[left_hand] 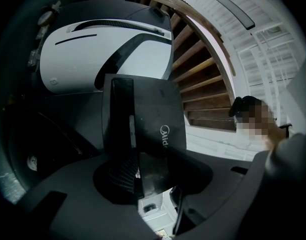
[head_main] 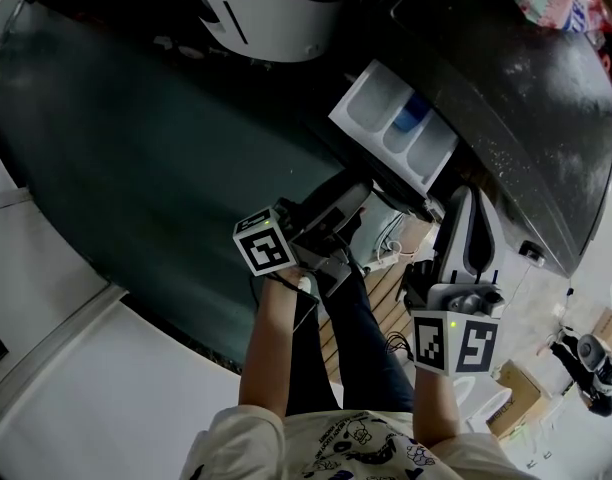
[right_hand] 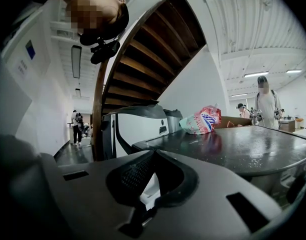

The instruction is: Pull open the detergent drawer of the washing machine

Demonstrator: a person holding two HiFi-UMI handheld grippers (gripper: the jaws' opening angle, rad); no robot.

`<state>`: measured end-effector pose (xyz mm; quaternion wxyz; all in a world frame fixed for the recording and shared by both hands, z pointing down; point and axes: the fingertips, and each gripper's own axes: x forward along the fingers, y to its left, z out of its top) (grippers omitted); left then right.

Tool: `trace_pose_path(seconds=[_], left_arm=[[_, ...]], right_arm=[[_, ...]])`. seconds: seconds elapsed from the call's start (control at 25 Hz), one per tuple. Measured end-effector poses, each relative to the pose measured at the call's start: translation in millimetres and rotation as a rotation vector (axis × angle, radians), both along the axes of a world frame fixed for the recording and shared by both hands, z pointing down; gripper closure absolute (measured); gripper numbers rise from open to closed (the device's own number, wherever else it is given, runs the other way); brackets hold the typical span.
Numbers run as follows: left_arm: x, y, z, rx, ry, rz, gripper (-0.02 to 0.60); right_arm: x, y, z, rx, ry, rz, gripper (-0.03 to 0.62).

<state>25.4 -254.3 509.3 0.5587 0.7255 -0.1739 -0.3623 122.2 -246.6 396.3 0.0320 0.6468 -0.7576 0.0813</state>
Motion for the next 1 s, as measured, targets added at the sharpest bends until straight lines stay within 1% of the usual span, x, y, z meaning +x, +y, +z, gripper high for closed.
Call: trace_pose_path(seconds=[0.28, 0.68, 1.0], left_arm=[[-7, 11, 1, 0.006, -0.004, 0.001, 0.390], [-13, 21, 2, 0.012, -0.028, 0.006, 0.390], [-13, 23, 5, 0.009, -0.026, 0.009, 0.390]], right_arm=[[-6, 10, 0, 0.002, 0.002, 0.004, 0.583], [-12, 18, 4, -0.005, 0.003, -0.002, 0.583], [-11, 16, 6, -0.009, 0.005, -0.002, 0.583]])
